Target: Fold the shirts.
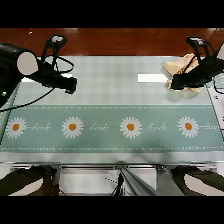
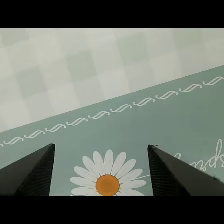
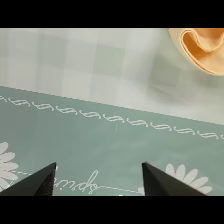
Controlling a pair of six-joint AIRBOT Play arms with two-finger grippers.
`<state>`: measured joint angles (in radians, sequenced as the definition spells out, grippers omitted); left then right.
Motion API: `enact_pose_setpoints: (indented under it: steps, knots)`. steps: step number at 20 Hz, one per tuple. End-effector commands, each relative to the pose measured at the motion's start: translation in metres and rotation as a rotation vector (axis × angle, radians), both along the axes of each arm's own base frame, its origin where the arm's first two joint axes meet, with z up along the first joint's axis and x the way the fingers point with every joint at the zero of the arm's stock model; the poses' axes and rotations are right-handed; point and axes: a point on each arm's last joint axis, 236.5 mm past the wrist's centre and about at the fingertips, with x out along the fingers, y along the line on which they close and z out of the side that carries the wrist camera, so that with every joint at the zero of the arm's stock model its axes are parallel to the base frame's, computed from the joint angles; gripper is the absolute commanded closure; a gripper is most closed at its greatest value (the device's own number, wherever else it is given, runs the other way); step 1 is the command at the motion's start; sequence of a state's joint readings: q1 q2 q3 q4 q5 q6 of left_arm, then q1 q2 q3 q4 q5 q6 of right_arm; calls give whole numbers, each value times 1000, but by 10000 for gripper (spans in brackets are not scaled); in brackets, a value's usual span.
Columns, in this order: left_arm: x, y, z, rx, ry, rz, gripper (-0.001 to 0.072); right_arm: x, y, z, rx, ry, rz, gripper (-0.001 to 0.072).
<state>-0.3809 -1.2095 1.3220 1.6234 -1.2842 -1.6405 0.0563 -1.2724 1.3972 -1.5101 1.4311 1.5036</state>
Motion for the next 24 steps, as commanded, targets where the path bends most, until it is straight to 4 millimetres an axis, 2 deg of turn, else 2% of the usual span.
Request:
enact_pose_setpoints:
  steps: [1,15,19,20,22,23,24]
  knots:
    - [0,0,0,0,0,-1,-7,0,0,0,0,0,0,100]
    - [0,0,0,0,0,-1,-7,0,0,0,1,-1,0,100]
    - [3,-2,1,-4,-11,-2,-7,9,11,4,51,-37,-9,101]
    - [9,-4,2,-14,-36,-3,-7,20,12,8,55,-87,-13,101]
    - [19,-7,3,-23,-69,-9,-7,61,0,26,15,-279,-36,104]
    - [23,-8,3,-27,-82,-9,-7,86,-21,42,-48,-403,-101,104]
    - [27,-8,4,-30,-93,-7,-7,109,-52,63,-115,-538,-218,105]
